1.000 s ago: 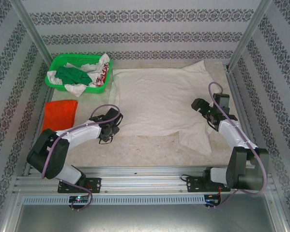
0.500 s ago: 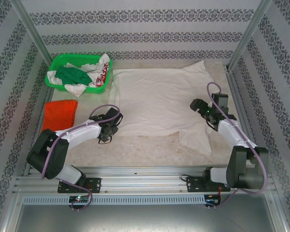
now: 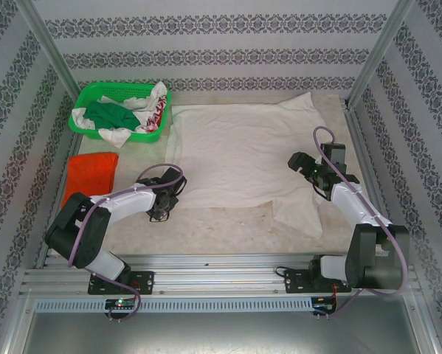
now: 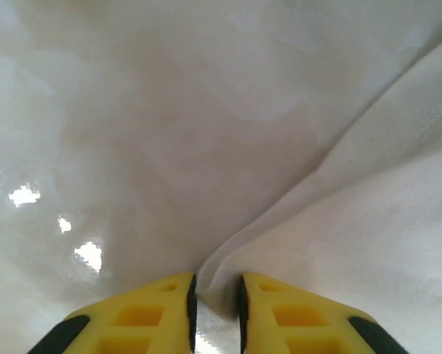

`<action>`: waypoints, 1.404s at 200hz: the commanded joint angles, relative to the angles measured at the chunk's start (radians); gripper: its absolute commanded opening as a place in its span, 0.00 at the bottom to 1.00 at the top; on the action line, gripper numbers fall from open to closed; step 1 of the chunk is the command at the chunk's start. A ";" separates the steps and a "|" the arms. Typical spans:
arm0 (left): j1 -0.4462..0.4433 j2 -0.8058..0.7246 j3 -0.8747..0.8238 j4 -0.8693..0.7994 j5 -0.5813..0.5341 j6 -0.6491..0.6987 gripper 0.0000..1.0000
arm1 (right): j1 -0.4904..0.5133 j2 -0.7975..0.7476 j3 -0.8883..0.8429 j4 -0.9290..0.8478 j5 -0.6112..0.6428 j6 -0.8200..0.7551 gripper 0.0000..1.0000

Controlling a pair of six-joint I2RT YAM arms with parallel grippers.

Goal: Fold and stack the t-shirts

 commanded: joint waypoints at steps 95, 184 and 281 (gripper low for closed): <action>0.042 -0.052 0.007 0.108 0.013 0.054 0.00 | -0.070 -0.304 -0.098 -0.254 0.125 -0.035 0.98; 0.056 -0.056 -0.023 0.104 0.035 0.022 0.36 | -0.067 -0.191 -0.066 -0.181 0.020 -0.013 0.96; 0.066 -0.096 -0.095 0.210 0.036 0.037 0.00 | -0.080 -0.257 -0.083 -0.270 0.099 -0.009 0.89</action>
